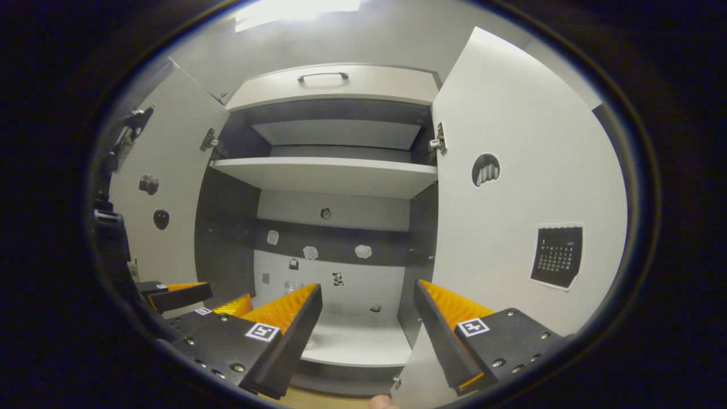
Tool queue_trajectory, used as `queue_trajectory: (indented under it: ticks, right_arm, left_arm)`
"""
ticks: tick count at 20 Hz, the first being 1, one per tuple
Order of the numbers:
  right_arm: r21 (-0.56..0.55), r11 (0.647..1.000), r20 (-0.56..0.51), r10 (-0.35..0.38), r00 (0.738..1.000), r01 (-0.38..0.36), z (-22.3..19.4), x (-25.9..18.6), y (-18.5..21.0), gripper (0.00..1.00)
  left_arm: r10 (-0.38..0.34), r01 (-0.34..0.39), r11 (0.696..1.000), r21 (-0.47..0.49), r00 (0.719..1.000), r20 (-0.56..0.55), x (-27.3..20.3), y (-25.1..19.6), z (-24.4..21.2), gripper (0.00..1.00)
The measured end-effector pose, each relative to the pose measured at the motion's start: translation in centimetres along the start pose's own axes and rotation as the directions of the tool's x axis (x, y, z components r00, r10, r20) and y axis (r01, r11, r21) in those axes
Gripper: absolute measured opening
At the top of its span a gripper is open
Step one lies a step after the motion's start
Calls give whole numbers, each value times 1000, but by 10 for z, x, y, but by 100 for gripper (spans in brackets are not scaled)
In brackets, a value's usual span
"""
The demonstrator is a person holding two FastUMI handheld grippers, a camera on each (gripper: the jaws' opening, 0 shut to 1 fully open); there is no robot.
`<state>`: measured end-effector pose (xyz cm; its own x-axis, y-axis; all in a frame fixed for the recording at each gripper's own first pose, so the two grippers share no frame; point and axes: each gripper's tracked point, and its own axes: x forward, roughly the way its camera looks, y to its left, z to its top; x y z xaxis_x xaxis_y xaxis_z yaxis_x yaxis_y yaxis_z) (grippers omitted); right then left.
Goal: Grasp the bottle in the cabinet with the left hand and place it on the coaster, then close the right door with the right hand and the left door with the left hand.
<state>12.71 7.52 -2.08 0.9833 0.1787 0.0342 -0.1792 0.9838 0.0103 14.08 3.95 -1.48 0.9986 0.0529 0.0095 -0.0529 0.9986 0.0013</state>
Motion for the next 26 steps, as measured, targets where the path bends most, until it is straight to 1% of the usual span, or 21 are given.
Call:
queue_trajectory:
  ticks: [3,6,7,8,9,13,16,17,18,19,20,21,22,23,25,26]
  right_arm:
    - [-2,1000,-2,-12,1000,12,-2,4,-7,98]
    - [-2,1000,-15,-9,1000,9,-6,6,-9,98]
    - [-3,1000,-17,-8,1000,8,-8,7,-10,98]
    - [-6,1000,-20,-8,1000,8,-9,7,-10,98]
    - [-9,1000,-24,-10,1000,9,-11,8,-11,98]
    - [-10,1000,-43,-12,999,11,-19,7,-13,98]
    - [-8,1000,-46,-18,999,18,-19,7,-16,98]
    - [-8,1000,-47,-24,999,23,-19,7,-17,98]
    - [-5,1000,-51,-27,998,27,-19,6,-17,93]
    - [-1,1000,-57,-29,998,29,-21,5,-17,98]
    - [2,999,-61,-32,998,32,-20,5,-18,98]
    - [6,999,-59,-37,998,37,-20,4,-19,98]
    - [9,999,-57,-41,998,42,-19,2,-19,98]
    - [12,999,-56,-44,997,44,-17,1,-20,98]
    - [12,999,-50,-46,998,47,-15,-2,-20,98]
    - [14,999,-48,-44,998,45,-14,-5,-20,98]
  left_arm:
    - [-28,28,1000,-13,999,-39,29,-7,-19,96]
    - [-44,44,999,2,997,-69,59,-13,-34,96]
    - [-50,50,999,6,996,-68,69,-15,-36,93]
    - [-54,55,998,8,996,-68,78,-17,-38,96]
    - [-58,59,998,11,996,-69,89,-19,-39,96]
    - [-53,56,998,34,995,-87,123,-19,-44,96]
    - [-52,56,998,35,993,-111,142,-16,-52,93]
    - [-55,59,998,32,991,-120,146,-16,-55,91]
    - [-54,58,998,29,990,-130,149,-15,-59,85]
    - [-51,56,998,29,989,-141,152,-13,-63,81]
    - [-50,56,998,43,990,-132,153,-10,-61,65]
    - [-48,57,996,67,992,-121,155,-9,-57,64]
    - [-36,46,995,93,993,-110,156,-4,-54,55]
    - [-37,49,993,106,992,-117,154,-3,-54,51]
    - [-57,67,993,92,992,-116,147,-5,-50,49]
    - [-62,72,994,86,992,-112,142,-4,-45,46]
